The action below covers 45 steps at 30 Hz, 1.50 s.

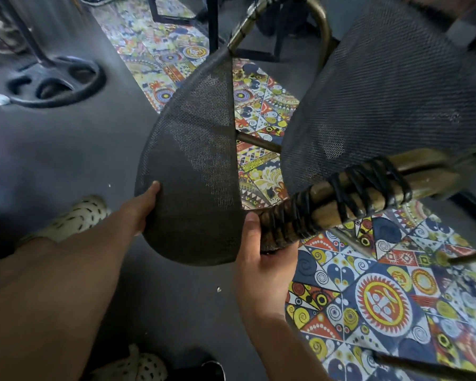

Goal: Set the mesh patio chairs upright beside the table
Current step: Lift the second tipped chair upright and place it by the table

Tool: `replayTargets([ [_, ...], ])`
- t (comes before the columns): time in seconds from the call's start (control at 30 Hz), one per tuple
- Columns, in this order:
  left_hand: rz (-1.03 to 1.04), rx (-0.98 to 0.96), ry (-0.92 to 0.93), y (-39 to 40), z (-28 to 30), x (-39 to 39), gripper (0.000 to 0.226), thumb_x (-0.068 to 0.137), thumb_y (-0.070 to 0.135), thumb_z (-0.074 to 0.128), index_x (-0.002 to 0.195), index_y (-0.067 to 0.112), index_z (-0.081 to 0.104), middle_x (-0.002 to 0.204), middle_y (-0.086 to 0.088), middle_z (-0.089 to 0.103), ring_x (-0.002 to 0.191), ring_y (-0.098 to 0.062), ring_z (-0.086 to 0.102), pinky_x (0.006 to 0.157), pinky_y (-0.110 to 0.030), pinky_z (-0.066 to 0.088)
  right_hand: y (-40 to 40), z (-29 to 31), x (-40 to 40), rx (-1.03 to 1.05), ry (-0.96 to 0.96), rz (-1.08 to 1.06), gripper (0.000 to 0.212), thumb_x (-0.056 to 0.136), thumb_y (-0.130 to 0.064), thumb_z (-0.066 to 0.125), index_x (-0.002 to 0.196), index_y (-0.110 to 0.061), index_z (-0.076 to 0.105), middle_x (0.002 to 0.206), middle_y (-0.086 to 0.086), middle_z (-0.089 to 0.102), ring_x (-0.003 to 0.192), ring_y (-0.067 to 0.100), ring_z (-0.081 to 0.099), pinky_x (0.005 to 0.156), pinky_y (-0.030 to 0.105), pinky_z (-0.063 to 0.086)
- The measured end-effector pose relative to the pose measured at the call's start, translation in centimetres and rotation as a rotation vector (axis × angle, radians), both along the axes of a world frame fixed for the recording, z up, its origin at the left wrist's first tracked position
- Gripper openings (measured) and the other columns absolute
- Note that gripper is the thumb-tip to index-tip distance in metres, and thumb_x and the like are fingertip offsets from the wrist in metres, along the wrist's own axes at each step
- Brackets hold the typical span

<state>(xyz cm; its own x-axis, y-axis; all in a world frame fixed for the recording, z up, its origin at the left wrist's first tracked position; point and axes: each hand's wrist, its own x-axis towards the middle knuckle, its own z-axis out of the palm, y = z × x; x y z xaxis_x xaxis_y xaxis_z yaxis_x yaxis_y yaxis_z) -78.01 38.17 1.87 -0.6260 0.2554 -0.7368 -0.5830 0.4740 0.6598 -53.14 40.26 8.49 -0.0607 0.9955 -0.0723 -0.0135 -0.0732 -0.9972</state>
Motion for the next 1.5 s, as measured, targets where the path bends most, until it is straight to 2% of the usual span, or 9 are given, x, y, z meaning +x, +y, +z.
replayTargets([
  [0.17, 0.093, -0.018, 0.100, -1.9, 8.1, -0.1, 0.088, 0.090, 0.057, 0.060, 0.154, 0.005, 0.027, 0.154, -0.017, 0.039, 0.136, -0.035, 0.046, 0.112, -0.048, 0.038, -0.3, 6.7, 1.3, -0.102, -0.025, 0.010, 0.024, 0.091, -0.021, 0.078, 0.098, 0.001, 0.070, 0.085, 0.011, 0.078, 0.071, 0.002, 0.072, 0.067, 0.015, 0.052],
  [0.37, 0.140, -0.055, 0.146, -5.0, 13.9, -0.7, 0.107, 0.072, 0.073, 0.066, 0.153, 0.012, 0.034, 0.151, -0.015, 0.045, 0.130, -0.037, 0.051, 0.107, -0.052, 0.043, -1.5, 12.1, 3.1, -0.120, -0.080, 0.025, 0.028, 0.091, -0.023, 0.078, 0.093, 0.004, 0.072, 0.083, 0.011, 0.079, 0.070, 0.006, 0.072, 0.069, 0.021, 0.057],
  [0.5, 0.194, -0.099, 0.234, -6.6, 17.5, -0.2, 0.106, 0.069, 0.073, 0.068, 0.150, 0.012, 0.038, 0.150, -0.014, 0.046, 0.131, -0.037, 0.050, 0.108, -0.051, 0.042, -2.0, 15.0, 4.3, -0.134, -0.070, 0.025, 0.053, 0.080, -0.047, 0.077, 0.098, 0.002, 0.072, 0.089, 0.010, 0.081, 0.082, 0.014, 0.078, 0.076, 0.032, 0.061],
  [0.67, 0.269, -0.198, 0.344, -8.3, 23.5, 2.7, 0.114, 0.053, 0.077, 0.073, 0.138, 0.005, 0.052, 0.138, -0.016, 0.058, 0.121, -0.039, 0.058, 0.100, -0.050, 0.050, -1.8, 17.9, 6.2, -0.171, -0.125, 0.055, 0.022, 0.090, -0.033, 0.078, 0.087, -0.011, 0.074, 0.080, -0.003, 0.079, 0.072, -0.003, 0.075, 0.073, 0.029, 0.059],
  [0.83, 0.293, -0.241, 0.382, -9.5, 27.1, 4.2, 0.120, 0.041, 0.080, 0.071, 0.135, 0.006, 0.055, 0.132, -0.015, 0.062, 0.114, -0.036, 0.063, 0.098, -0.047, 0.052, -1.7, 20.2, 7.5, -0.220, -0.058, 0.100, 0.002, 0.079, -0.050, 0.076, 0.079, -0.049, 0.078, 0.077, -0.010, 0.082, 0.082, 0.018, 0.081, 0.081, 0.058, 0.064],
  [0.97, 0.349, -0.206, 0.374, -10.9, 27.1, 3.6, 0.137, 0.023, 0.089, 0.069, 0.136, 0.012, 0.056, 0.130, -0.011, 0.064, 0.110, -0.032, 0.064, 0.097, -0.045, 0.052, -1.4, 21.5, 8.5, -0.247, -0.050, 0.121, 0.030, 0.084, -0.044, 0.079, 0.072, -0.016, 0.077, 0.073, -0.007, 0.082, 0.078, 0.016, 0.081, 0.078, 0.053, 0.066],
  [1.13, 0.356, -0.255, 0.423, -10.2, 32.8, 8.6, 0.097, 0.070, 0.065, 0.074, 0.140, 0.002, 0.049, 0.141, -0.014, 0.056, 0.122, -0.033, 0.057, 0.098, -0.035, 0.047, -0.5, 23.2, 10.0, -0.317, -0.045, 0.148, 0.029, 0.094, -0.032, 0.076, 0.088, -0.004, 0.074, 0.059, -0.014, 0.075, 0.062, 0.000, 0.075, 0.051, 0.020, 0.058],
  [1.3, 0.354, -0.213, 0.448, -10.2, 34.2, 9.9, 0.094, 0.070, 0.061, 0.076, 0.139, 0.002, 0.050, 0.139, -0.014, 0.057, 0.122, -0.031, 0.058, 0.099, -0.036, 0.048, 0.7, 24.2, 11.3, -0.324, -0.030, 0.144, 0.026, 0.094, -0.035, 0.075, 0.087, -0.010, 0.075, 0.077, 0.001, 0.078, 0.079, 0.032, 0.080, 0.047, 0.026, 0.056],
  [1.5, 0.363, -0.160, 0.470, -8.3, 35.7, 11.0, 0.098, 0.051, 0.066, 0.078, 0.129, 0.008, 0.060, 0.125, -0.008, 0.065, 0.104, -0.029, 0.066, 0.091, -0.045, 0.055, 3.6, 25.5, 13.1, -0.376, -0.003, 0.116, 0.024, 0.095, -0.029, 0.075, 0.078, -0.014, 0.068, 0.066, -0.008, 0.075, 0.064, 0.012, 0.073, 0.072, 0.041, 0.064],
])
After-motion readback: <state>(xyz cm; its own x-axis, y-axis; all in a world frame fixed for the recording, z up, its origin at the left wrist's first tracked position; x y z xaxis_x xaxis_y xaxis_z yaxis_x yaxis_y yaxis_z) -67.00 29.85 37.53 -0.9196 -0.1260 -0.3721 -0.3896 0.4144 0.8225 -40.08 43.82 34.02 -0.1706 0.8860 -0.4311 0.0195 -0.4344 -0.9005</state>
